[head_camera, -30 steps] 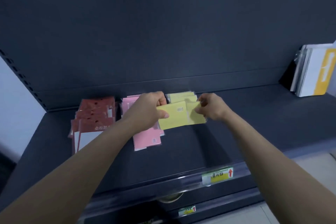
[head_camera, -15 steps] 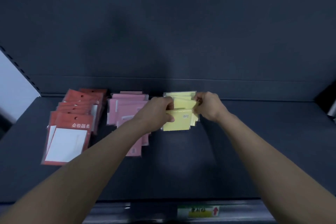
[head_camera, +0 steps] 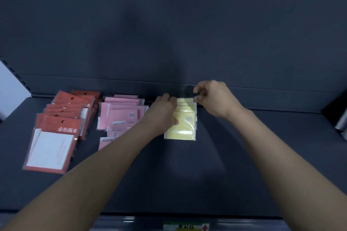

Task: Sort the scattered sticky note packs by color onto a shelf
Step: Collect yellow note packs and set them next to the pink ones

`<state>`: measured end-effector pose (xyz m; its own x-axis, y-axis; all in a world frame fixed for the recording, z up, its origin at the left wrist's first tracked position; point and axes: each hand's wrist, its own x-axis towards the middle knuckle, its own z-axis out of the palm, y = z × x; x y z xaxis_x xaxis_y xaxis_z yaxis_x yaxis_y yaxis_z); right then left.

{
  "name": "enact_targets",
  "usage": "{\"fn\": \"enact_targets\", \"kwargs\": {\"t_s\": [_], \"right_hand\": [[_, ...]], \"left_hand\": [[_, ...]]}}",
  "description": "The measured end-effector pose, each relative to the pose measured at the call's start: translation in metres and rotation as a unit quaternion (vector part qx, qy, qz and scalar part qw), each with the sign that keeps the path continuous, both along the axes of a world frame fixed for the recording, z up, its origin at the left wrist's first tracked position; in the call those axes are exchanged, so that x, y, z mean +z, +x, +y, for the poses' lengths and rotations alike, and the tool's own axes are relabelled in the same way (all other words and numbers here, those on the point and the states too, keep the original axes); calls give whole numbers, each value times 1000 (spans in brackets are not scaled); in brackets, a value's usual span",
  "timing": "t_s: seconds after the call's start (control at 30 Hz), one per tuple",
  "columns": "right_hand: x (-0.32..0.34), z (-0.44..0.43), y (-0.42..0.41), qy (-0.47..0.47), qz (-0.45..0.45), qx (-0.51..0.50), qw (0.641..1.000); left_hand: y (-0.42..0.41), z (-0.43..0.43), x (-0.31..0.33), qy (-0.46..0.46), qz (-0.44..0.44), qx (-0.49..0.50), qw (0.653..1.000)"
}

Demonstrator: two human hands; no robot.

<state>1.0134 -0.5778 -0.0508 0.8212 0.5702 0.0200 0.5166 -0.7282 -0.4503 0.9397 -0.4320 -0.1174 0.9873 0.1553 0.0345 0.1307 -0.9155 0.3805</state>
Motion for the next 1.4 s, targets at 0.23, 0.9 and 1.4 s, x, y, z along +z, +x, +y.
{"fn": "enact_targets", "kwargs": {"t_s": [0.23, 0.9, 1.4], "right_hand": [[32, 29, -21, -66, -82, 89, 990], [140, 260, -337, 57, -261, 427, 864], [135, 399, -615, 118, -249, 611, 742]], "left_hand": [[-36, 17, 27, 24, -49, 29, 998], [-432, 172, 178, 342, -159, 337, 863], [-714, 220, 167, 357, -66, 545, 756]]}}
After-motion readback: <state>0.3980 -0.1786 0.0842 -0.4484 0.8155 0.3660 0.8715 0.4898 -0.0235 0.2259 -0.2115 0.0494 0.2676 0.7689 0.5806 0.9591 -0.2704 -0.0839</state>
